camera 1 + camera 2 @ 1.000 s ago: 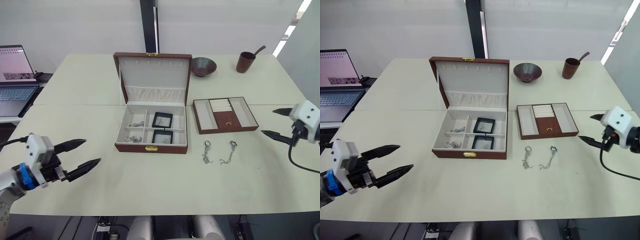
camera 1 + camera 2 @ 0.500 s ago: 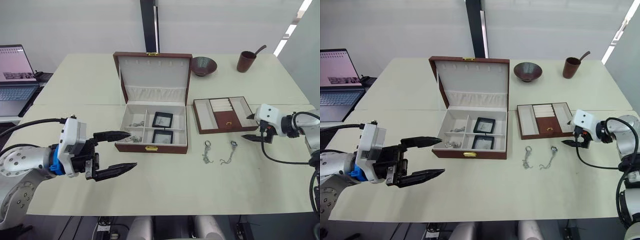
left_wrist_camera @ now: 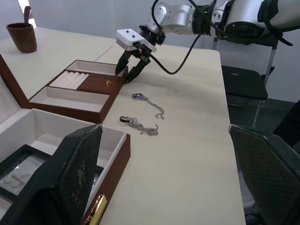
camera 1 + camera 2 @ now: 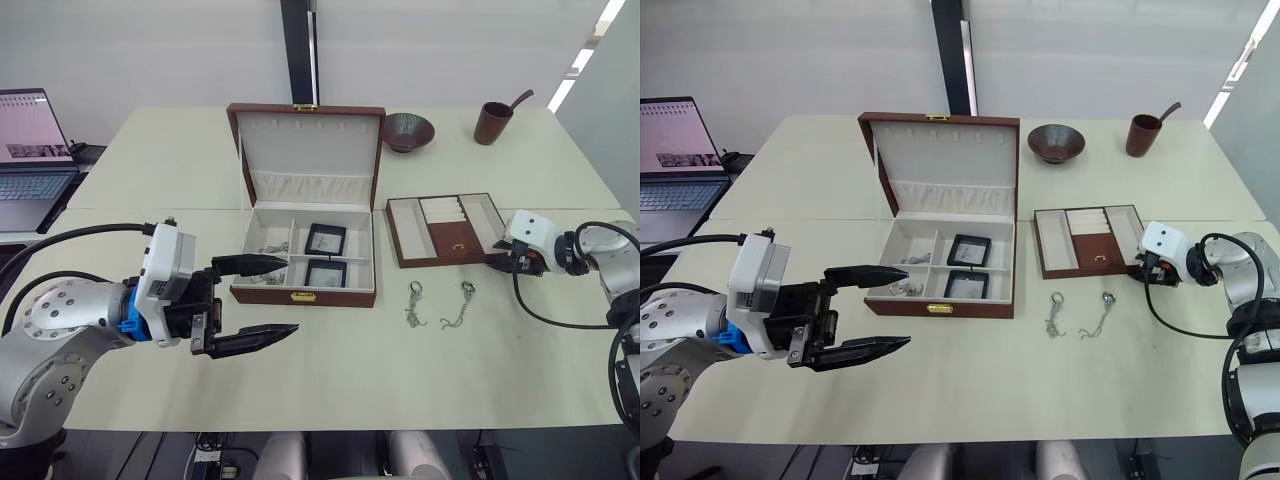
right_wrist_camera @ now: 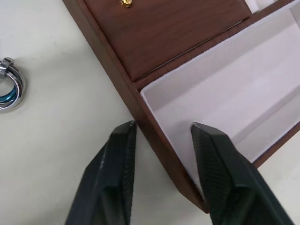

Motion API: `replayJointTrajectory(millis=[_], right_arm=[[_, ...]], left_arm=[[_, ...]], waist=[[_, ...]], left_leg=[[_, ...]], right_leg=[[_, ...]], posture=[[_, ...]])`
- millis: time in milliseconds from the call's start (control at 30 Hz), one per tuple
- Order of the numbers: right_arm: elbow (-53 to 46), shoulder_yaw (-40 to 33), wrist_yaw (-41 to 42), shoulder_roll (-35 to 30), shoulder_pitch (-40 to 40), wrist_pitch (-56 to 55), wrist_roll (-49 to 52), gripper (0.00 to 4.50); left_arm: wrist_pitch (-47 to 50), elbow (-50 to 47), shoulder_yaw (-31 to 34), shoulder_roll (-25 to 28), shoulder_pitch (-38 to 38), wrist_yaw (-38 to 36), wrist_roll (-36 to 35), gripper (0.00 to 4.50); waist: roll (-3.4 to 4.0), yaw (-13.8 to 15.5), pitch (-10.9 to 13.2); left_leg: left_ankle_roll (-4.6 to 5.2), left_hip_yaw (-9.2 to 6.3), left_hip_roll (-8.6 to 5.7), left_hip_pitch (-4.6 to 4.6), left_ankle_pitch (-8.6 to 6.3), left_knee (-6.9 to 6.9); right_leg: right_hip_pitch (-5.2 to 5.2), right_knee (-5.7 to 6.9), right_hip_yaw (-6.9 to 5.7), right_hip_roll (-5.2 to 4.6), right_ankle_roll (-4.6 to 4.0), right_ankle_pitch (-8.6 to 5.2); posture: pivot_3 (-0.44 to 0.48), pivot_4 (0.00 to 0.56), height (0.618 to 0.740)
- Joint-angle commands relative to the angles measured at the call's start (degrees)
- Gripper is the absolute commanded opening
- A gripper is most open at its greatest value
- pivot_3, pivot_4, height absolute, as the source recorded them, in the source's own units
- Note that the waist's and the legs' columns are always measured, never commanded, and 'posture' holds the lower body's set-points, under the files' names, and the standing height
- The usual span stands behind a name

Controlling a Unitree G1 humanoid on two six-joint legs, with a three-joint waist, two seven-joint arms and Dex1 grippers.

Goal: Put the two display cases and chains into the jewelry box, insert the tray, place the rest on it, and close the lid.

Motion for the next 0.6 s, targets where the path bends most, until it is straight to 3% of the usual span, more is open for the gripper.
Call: replayJointTrajectory(millis=[33, 200, 600], right_arm=[[-2.72, -1.72, 2.05, -0.83, 0.86, 1.74, 2.05, 1.20], [-8.93, -3.28, 5.78, -2.24, 3.05, 5.61, 5.07, 0.07], [-28.80, -9.10, 8.81, -7.47, 10.05, 24.94, 12.67, 0.03]], left_arm=[[-0.78, -0.15, 0.12, -0.43, -0.80, 0.07, -0.44, 4.50], [-1.66, 1.52, 1.43, -0.70, 0.14, -0.38, 0.48, 4.50], [-3.76, 6.81, 6.07, 0.92, 4.48, -1.36, 4.20, 4.50]], waist=[[0.00, 0.01, 0.00], [0.00, -0.01, 0.00], [0.13, 0.11, 0.09]], left_leg=[[0.00, 0.00, 0.01, 0.00, 0.00, 0.00], [0.00, 0.00, 0.02, 0.01, 0.00, 0.00], [0.01, -0.07, 0.02, -0.05, 0.00, -0.01]], right_leg=[[0.00, 0.00, 0.00, 0.00, 0.00, 0.00], [0.00, 0.00, -0.01, 0.01, 0.00, 0.00], [-0.05, 0.01, -0.02, 0.01, 0.00, 0.00]], posture=[[0.000, 0.150, 0.733], [0.000, 0.150, 0.733], [0.000, 0.150, 0.733]])
